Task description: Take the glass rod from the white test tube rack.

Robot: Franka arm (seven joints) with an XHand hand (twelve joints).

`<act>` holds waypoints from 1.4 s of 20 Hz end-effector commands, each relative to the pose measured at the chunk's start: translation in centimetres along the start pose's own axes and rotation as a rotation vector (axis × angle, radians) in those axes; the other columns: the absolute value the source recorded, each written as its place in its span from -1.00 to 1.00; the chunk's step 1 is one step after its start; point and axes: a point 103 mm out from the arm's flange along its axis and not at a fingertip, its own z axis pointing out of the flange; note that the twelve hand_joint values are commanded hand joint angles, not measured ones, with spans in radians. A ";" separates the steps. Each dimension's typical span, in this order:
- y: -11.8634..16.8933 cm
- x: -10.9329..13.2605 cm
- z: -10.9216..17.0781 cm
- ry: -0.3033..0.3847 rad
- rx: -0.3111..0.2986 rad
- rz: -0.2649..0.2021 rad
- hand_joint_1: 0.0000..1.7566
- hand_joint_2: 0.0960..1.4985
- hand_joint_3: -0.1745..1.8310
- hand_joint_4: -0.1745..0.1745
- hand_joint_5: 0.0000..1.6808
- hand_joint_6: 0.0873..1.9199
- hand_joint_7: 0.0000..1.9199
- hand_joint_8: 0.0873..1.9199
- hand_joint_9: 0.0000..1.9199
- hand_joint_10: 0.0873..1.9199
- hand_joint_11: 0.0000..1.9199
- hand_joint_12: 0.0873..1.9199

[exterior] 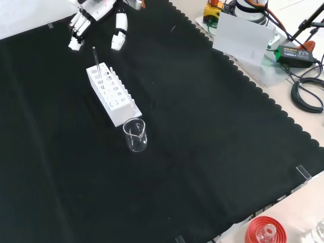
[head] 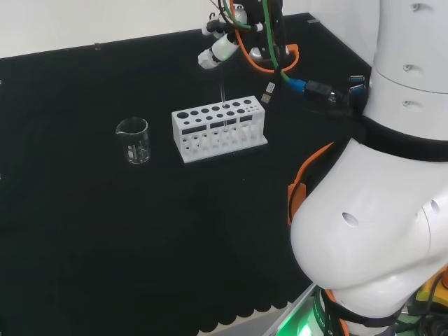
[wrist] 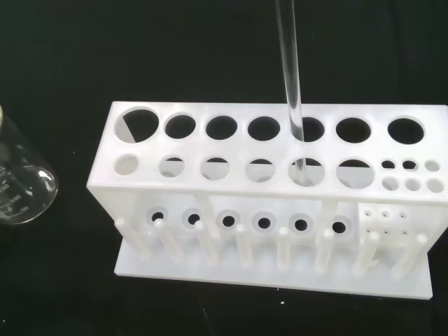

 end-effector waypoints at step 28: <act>4.5 -1.6 1.3 -0.056 0.056 -0.008 0.00 -0.05 -0.24 -0.74 -0.48 -0.30 -0.63 -0.17 -0.26 -0.23 -0.37 0.34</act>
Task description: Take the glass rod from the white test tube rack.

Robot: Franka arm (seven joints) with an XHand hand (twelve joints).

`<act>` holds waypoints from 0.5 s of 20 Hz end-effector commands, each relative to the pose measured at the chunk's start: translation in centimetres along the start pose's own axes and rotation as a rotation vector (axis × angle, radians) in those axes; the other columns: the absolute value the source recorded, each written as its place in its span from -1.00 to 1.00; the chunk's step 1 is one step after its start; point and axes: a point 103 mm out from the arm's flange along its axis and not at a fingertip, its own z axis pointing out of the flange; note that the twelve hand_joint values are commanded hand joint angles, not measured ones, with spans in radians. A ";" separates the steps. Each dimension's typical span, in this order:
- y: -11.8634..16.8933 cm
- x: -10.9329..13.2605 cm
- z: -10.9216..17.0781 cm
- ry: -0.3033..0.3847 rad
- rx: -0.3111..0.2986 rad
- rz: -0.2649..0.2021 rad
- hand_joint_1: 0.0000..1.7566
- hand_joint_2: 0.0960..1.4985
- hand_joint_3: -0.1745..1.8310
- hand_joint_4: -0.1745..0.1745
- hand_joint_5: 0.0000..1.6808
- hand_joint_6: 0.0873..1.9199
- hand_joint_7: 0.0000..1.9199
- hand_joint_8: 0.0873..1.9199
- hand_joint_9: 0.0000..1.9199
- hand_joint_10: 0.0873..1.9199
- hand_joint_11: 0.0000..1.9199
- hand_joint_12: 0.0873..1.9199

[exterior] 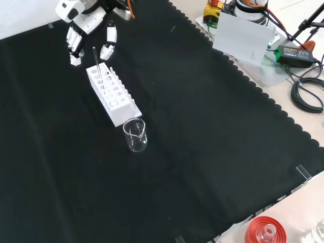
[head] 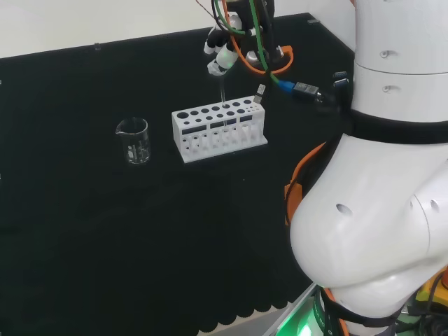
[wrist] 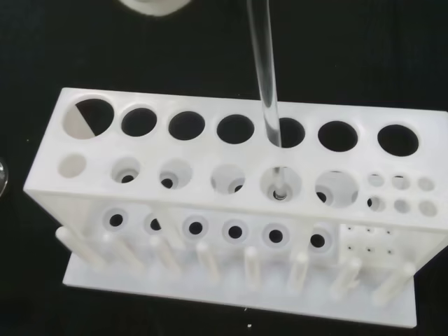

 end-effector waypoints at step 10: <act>0.0 -1.2 -0.1 -0.014 0.032 0.008 0.11 -0.12 -0.17 -1.00 -0.24 -0.16 -0.40 -0.16 -0.07 -0.30 -0.13 0.25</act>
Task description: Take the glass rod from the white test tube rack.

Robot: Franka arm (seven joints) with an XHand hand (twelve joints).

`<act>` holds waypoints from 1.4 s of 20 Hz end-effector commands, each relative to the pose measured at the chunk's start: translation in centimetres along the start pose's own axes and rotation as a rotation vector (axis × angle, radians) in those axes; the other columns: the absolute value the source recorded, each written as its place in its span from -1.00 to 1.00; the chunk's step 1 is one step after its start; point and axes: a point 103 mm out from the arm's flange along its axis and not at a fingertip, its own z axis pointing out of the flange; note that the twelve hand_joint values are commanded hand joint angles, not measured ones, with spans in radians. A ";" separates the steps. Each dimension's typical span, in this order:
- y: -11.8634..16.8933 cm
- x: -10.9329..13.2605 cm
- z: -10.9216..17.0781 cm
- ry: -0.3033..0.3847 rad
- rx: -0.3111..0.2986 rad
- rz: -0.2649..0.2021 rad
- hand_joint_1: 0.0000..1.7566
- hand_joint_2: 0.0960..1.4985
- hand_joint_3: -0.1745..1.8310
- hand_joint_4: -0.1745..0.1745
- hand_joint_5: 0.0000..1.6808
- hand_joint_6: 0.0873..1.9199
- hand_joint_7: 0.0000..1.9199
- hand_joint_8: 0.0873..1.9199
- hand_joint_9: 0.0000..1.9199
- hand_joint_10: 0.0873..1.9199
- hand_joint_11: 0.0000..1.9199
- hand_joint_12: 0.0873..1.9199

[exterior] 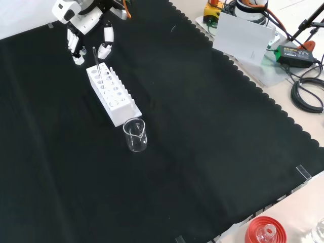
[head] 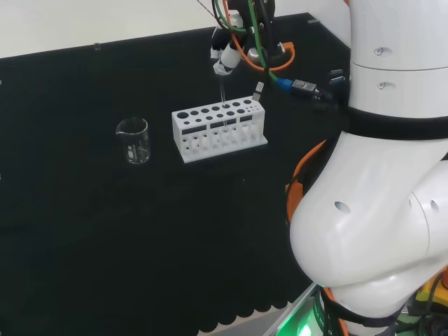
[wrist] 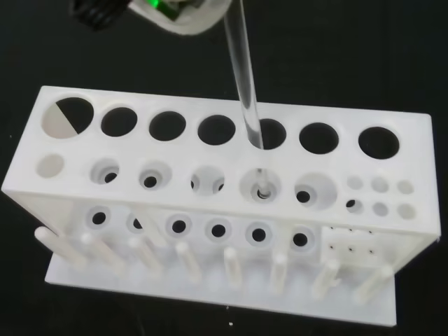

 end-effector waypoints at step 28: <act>-0.2 0.9 -0.7 -0.041 -0.108 -0.040 0.32 0.28 -0.60 -1.00 0.16 -0.03 0.01 -0.26 0.35 -0.60 0.41 -0.16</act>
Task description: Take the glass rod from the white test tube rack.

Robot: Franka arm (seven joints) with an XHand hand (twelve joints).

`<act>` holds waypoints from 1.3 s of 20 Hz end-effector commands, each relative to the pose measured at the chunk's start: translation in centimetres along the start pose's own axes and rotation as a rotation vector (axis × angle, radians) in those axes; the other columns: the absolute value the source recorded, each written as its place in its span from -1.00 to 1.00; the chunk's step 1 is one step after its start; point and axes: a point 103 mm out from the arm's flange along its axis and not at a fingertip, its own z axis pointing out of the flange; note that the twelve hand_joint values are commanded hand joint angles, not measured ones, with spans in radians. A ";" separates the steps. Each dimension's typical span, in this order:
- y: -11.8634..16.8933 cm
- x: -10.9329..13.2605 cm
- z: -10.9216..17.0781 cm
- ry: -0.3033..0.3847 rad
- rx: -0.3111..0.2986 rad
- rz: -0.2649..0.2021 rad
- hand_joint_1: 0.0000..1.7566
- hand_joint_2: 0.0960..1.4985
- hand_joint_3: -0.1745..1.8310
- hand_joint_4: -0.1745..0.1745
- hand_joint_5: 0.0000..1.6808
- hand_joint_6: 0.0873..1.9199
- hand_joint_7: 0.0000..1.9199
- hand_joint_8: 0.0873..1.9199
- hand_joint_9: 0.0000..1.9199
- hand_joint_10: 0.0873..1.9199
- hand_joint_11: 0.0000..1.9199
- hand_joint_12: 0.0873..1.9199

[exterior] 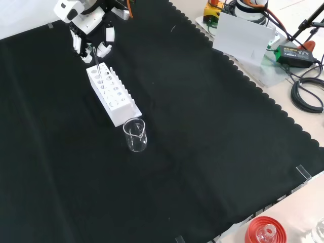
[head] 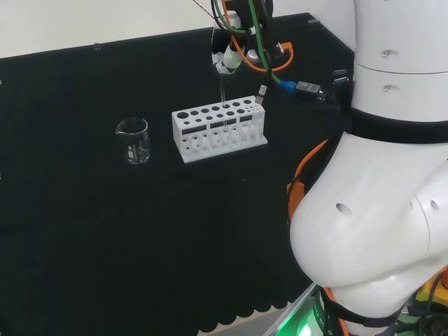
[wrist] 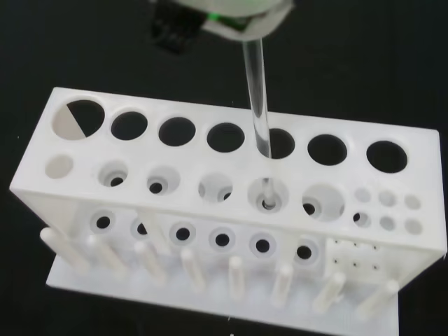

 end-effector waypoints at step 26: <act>-6.5 2.0 -5.6 -0.134 -0.240 -0.041 0.51 -0.38 0.11 -1.00 0.34 -0.14 0.43 -0.19 0.88 -0.68 0.68 -0.43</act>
